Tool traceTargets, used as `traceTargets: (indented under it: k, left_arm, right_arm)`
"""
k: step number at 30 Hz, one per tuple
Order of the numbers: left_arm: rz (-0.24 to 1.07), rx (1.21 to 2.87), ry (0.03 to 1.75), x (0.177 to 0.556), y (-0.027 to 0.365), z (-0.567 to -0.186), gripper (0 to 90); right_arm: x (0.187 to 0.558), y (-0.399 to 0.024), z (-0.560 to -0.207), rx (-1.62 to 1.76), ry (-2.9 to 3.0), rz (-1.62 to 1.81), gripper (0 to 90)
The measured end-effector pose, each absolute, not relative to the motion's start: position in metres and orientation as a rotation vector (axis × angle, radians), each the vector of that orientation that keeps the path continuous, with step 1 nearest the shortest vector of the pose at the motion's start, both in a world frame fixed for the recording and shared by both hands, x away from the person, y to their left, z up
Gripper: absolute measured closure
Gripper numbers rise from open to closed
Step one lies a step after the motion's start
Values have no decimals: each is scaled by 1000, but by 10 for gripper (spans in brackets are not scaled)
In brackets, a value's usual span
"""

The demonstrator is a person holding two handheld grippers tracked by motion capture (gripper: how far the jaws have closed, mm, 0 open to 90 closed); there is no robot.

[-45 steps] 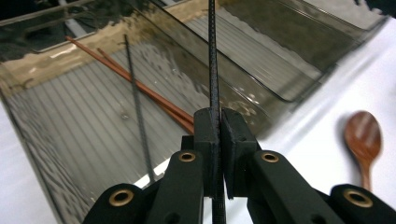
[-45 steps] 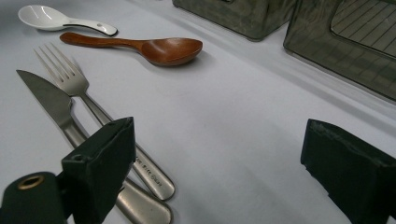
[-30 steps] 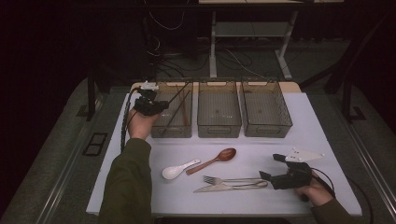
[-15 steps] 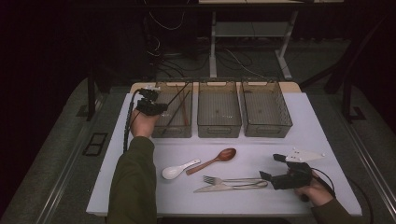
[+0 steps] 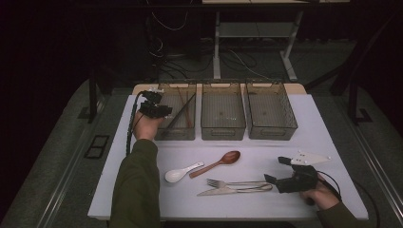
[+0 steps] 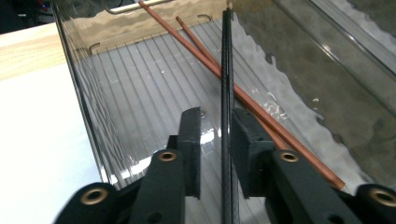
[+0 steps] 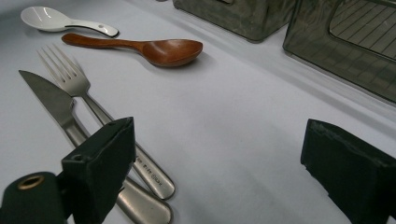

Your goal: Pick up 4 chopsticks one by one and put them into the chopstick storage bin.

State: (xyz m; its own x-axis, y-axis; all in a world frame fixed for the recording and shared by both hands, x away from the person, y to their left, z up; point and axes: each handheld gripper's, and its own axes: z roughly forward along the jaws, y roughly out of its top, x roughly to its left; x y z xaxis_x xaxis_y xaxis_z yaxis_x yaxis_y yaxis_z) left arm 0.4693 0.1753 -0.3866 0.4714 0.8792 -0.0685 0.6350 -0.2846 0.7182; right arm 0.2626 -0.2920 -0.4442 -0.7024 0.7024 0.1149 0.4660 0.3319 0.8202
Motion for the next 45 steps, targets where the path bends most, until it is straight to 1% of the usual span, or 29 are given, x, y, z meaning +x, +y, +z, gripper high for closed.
traceTargets:
  k: [3, 10, 17, 21, 29, 35, 45]
  left_arm:
    - [446, 2021, 1228, 469, 175, -385, 649]
    - [422, 1995, 1176, 465, 175, -381, 586]
    - [383, 2004, 1094, 459, 174, -373, 488]
    - [391, 2012, 1037, 453, 171, -367, 450]
    - [354, 2042, 946, 440, 164, -358, 367]
    - [326, 2005, 900, 424, 160, -353, 324]
    - [295, 2010, 821, 386, 157, -349, 265]
  right_arm:
    - [263, -292, -444, 1051, 2342, 1304, 101]
    - [263, -292, -444, 1050, 2343, 1303, 102]
    - [263, -292, -444, 1050, 2343, 1303, 101]
    - [262, -292, -444, 1051, 2342, 1303, 102]
    - [262, -291, -444, 1052, 2342, 1303, 101]
    - [262, -292, -444, 1051, 2338, 1304, 101]
    - [261, -291, -443, 1046, 2335, 1308, 101]
